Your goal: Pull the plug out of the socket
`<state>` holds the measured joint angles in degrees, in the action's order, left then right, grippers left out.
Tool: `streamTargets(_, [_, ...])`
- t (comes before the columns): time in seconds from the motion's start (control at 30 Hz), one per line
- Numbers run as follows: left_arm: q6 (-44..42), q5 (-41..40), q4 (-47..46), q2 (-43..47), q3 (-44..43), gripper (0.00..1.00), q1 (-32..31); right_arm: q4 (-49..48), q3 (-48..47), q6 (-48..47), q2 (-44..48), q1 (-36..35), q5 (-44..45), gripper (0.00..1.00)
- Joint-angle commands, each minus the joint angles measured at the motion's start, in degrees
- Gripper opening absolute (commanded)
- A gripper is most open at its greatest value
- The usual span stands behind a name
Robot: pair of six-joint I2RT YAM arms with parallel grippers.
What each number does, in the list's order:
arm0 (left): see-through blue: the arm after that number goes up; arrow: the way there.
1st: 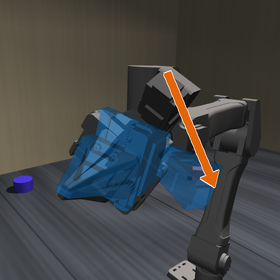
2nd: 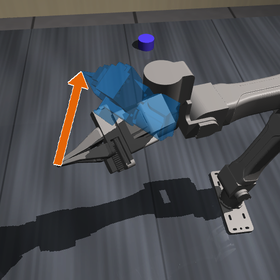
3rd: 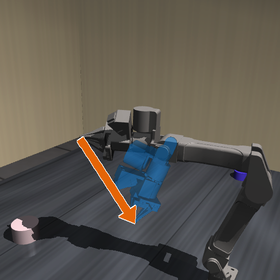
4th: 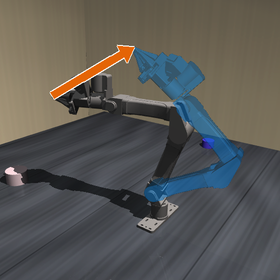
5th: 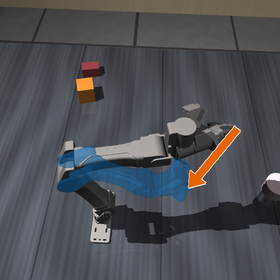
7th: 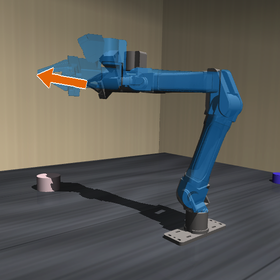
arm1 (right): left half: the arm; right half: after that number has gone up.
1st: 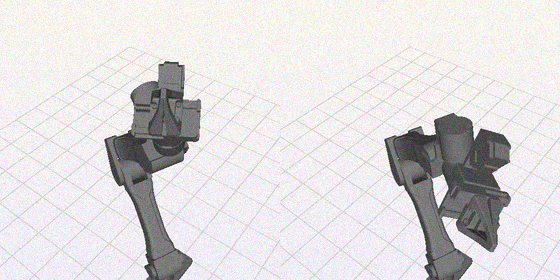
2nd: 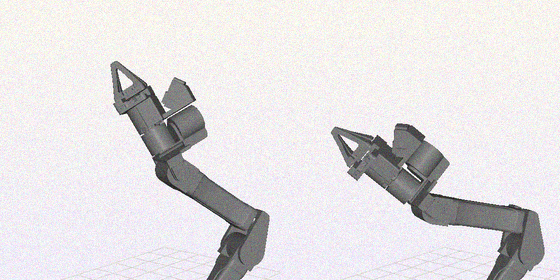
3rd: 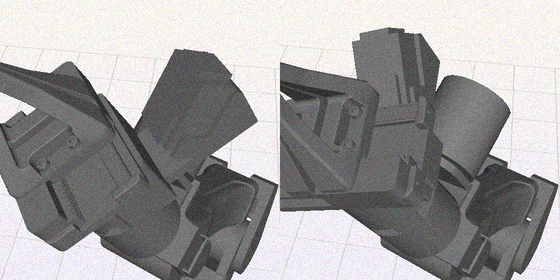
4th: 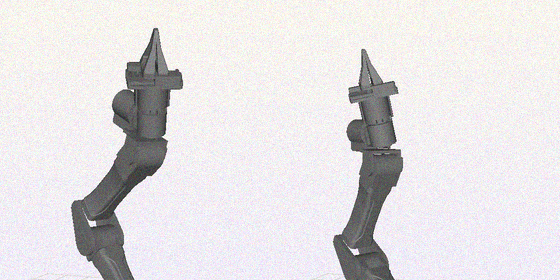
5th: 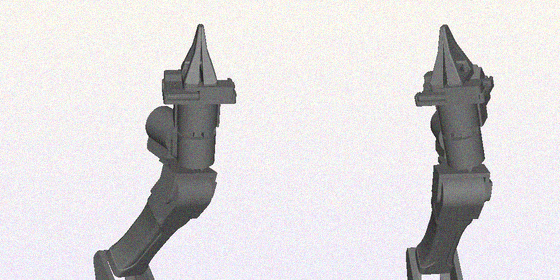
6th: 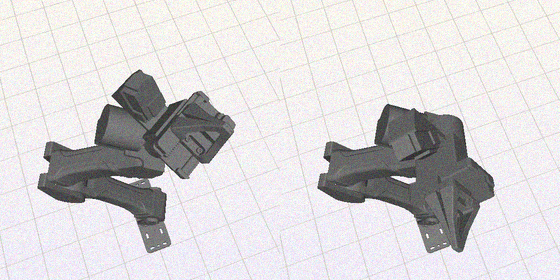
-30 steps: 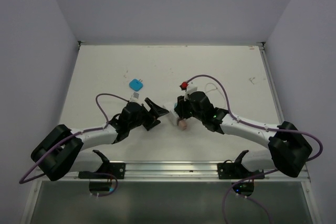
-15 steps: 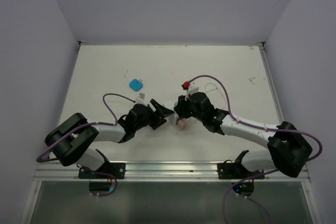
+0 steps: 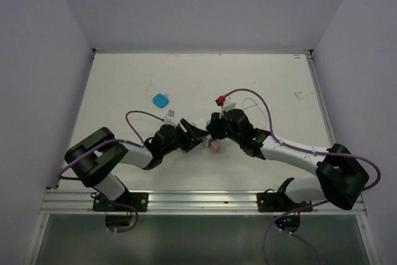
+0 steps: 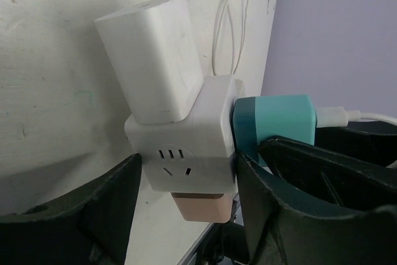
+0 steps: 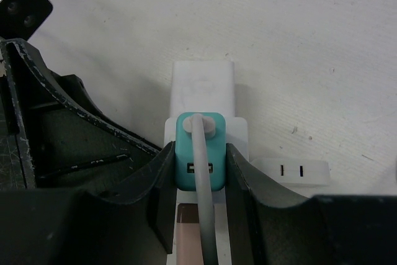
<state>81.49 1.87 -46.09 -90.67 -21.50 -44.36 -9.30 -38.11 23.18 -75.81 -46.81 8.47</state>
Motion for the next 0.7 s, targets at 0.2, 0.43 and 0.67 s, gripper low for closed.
streamTargets(0.2, [-0.4, -1.5, -9.1, -2.3, 1.2, 0.57, -0.7, -3.3, 0.1, 2.3, 0.7, -0.6, -1.8, 0.00])
streamTargets(0.43, [0.5, -1.7, -12.3, -2.9, 4.4, 0.86, -1.3, -2.9, -0.5, 3.5, 1.4, -0.7, -1.7, 0.00])
streamTargets(0.67, [3.1, -2.8, -21.7, -6.3, 7.5, 0.85, -1.3, -2.3, -0.9, 5.6, 1.4, -0.7, -1.0, 0.00])
